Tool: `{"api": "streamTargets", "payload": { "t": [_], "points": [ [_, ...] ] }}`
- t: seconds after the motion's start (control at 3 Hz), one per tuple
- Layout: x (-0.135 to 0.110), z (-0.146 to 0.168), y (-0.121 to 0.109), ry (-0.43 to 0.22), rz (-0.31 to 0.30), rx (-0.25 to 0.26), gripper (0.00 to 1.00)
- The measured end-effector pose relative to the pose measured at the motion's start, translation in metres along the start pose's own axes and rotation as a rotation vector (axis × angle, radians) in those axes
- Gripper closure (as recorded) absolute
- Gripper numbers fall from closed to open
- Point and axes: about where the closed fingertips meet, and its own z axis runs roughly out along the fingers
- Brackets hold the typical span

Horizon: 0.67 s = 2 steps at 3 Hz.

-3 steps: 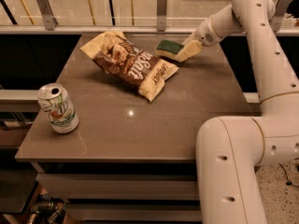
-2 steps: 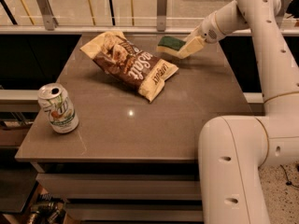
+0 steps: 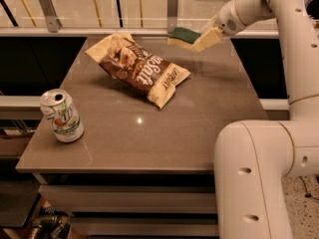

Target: Pick sponge

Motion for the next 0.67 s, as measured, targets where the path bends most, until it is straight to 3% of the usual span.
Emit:
{"api": "streamTargets", "payload": {
  "t": [0.67],
  "points": [
    [-0.043,-0.037,0.001,0.041,-0.038,0.071,1.0]
  ]
}}
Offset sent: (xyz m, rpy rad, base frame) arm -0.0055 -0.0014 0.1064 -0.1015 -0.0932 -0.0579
